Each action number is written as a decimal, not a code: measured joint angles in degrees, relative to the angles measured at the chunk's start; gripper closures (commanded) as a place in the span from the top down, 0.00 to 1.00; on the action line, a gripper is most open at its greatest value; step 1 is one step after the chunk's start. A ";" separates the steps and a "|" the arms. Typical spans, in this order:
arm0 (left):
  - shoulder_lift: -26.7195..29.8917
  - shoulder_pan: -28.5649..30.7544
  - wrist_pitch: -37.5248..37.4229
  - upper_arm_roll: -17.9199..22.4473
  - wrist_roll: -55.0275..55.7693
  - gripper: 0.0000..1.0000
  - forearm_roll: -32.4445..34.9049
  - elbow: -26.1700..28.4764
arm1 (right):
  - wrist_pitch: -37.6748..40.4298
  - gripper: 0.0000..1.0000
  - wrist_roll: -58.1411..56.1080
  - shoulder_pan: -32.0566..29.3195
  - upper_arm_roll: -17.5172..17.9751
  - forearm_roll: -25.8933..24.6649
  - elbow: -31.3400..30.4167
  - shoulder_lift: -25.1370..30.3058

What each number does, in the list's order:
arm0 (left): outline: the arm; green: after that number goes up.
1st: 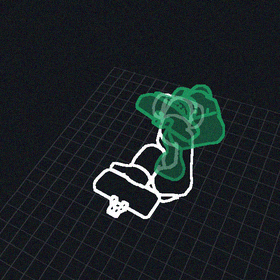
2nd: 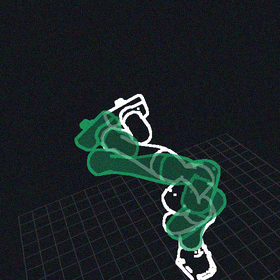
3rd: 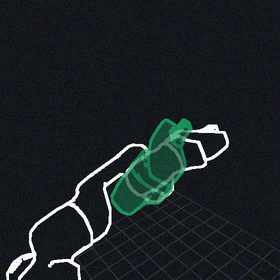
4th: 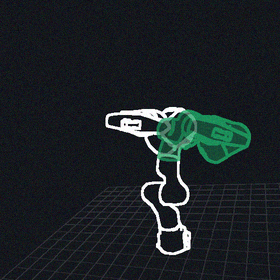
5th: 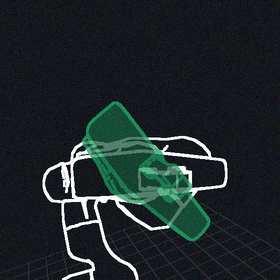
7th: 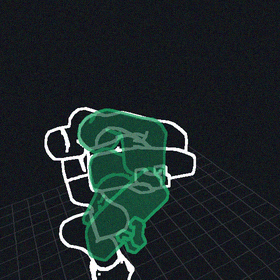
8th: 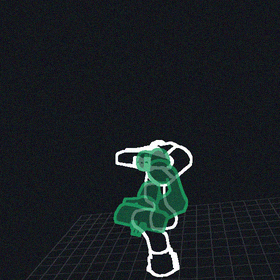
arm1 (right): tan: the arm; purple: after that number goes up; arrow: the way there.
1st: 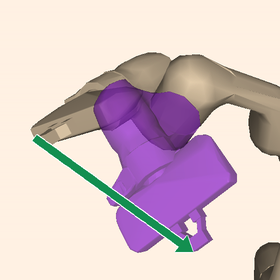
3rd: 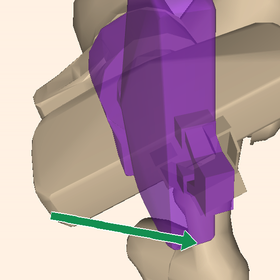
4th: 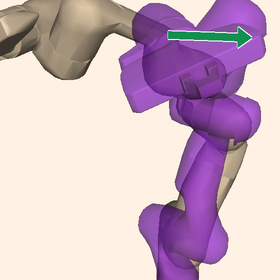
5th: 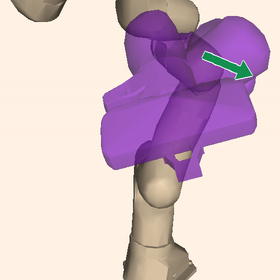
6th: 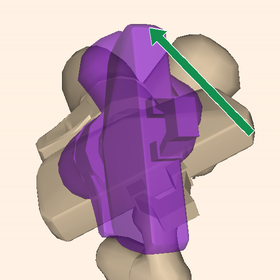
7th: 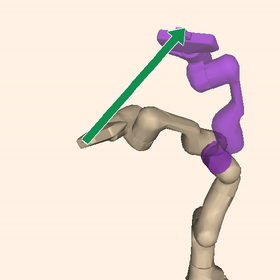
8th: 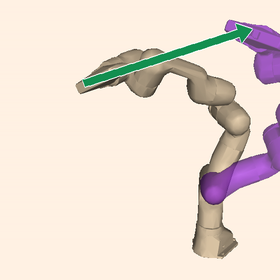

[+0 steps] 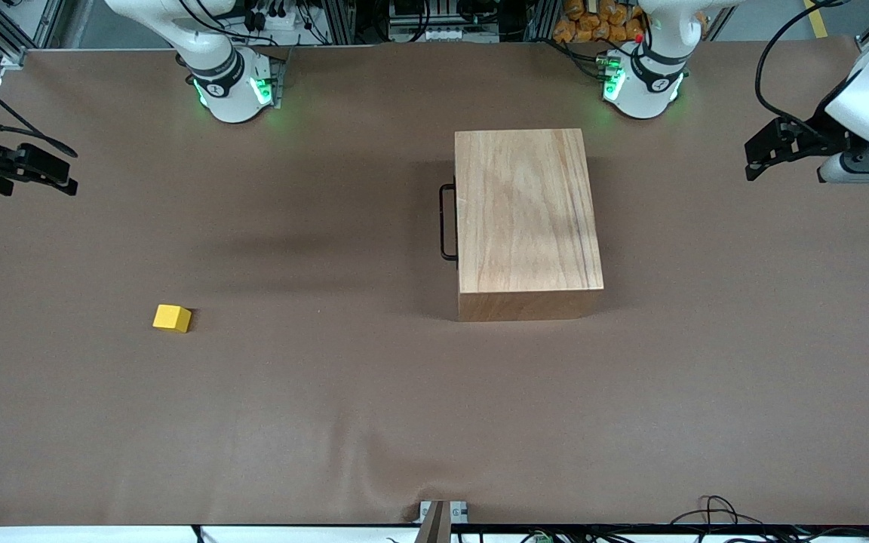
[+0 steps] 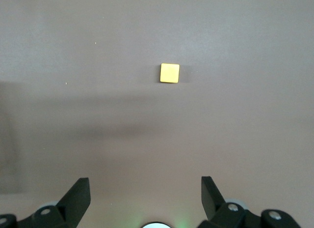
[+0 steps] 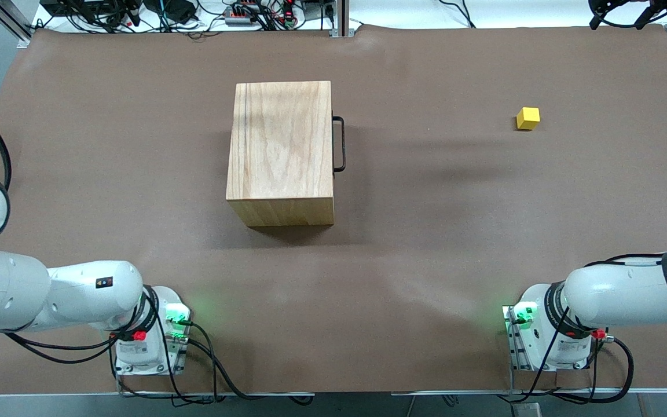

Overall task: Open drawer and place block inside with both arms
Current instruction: 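Move the left gripper toward the black drawer handle of the wooden box, then lower the left gripper and hook the black drawer handle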

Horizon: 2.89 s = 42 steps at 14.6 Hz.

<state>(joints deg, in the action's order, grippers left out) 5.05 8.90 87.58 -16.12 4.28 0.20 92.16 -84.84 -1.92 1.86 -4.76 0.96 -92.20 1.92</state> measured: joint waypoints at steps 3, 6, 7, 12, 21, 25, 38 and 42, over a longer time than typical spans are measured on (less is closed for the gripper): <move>0.00 0.06 -0.96 0.01 0.00 1.00 0.00 -1.37 | 0.03 1.00 0.01 0.01 0.00 0.00 0.00 0.00; 0.00 0.00 -1.20 0.01 0.00 1.00 0.00 -2.07 | 0.04 1.00 0.02 0.01 -0.02 0.00 0.00 0.00; -0.01 -0.04 -1.22 -0.01 0.00 1.00 0.00 -2.09 | 0.06 1.00 0.02 0.01 -0.03 0.00 0.00 0.00; -0.60 -0.53 -1.52 -2.87 0.10 1.00 0.00 -2.09 | 0.68 1.00 0.02 0.01 -0.14 0.00 -0.03 0.00; -11.71 -11.99 -3.83 -9.52 24.59 1.00 2.08 -10.85 | 1.59 1.00 0.03 0.03 -0.08 0.00 -0.06 0.00; -20.08 -22.25 -3.76 -9.12 38.33 1.00 4.26 -16.90 | 2.82 1.00 0.05 0.03 -0.13 0.00 -0.07 0.00; -41.99 -66.59 0.39 21.14 54.87 1.00 6.62 -28.11 | 2.95 1.00 0.09 -0.03 -0.46 0.00 -0.38 -0.08; -44.34 -67.04 2.82 21.38 54.68 1.00 6.65 -28.85 | 2.95 1.00 0.09 -0.03 -0.46 0.00 -0.41 -0.28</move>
<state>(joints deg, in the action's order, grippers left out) -39.30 -58.13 90.40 5.26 58.96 6.85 63.31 -81.89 -1.83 1.83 -5.22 0.96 -92.61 1.64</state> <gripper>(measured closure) 0.000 0.000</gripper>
